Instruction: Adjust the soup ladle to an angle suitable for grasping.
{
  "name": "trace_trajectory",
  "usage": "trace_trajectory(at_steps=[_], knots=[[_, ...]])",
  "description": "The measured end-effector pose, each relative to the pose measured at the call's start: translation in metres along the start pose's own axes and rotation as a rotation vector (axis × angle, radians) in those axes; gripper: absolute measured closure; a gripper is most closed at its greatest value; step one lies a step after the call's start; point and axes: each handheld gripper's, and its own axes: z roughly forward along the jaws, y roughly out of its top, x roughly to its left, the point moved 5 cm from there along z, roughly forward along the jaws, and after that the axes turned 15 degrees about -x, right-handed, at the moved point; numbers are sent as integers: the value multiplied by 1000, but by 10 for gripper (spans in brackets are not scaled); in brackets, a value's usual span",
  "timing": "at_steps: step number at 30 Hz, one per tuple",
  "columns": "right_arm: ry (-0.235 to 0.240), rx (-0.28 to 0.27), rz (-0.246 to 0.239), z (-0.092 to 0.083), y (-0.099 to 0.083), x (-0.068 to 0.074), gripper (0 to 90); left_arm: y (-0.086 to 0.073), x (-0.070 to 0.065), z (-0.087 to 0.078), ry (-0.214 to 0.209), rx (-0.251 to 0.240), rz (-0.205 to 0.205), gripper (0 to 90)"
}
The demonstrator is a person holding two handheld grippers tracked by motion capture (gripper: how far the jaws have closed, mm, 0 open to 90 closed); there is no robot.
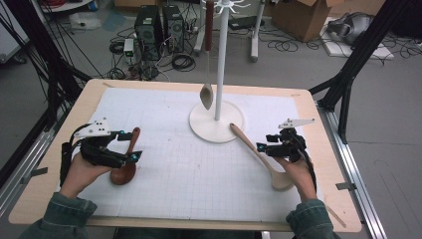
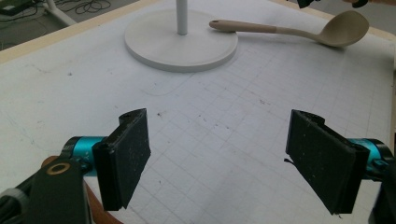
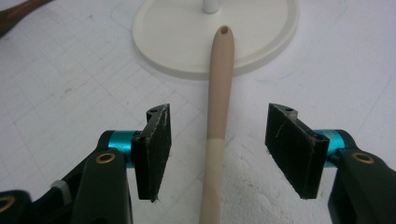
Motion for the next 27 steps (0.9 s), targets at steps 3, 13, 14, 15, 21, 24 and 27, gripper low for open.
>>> trace_trajectory(at_steps=[3, 13, 14, 15, 21, 24, 27], knots=[[-3, 13, 5, 1, -6, -1, 415, 0, 0, 0, -1, -4, -4, 220], [4, 82, -15, 12, -14, -3, 460, 0, -1, 1, -3, 1, -2, 220], [6, 88, -19, 14, -14, -3, 466, 0, -1, 1, -2, 2, -1, 220], [7, 93, -23, 15, -15, -2, 474, 0, -1, 1, -3, 2, -1, 220], [15, 134, -33, 21, -19, -3, 517, 0, -1, 1, -3, -5, -4, 220], [23, 153, -35, 23, -20, -3, 557, 0, -1, 1, -5, -5, -7, 220], [19, 175, -46, 25, -22, -3, 590, 0, -1, 1, -3, 2, -3, 220]])
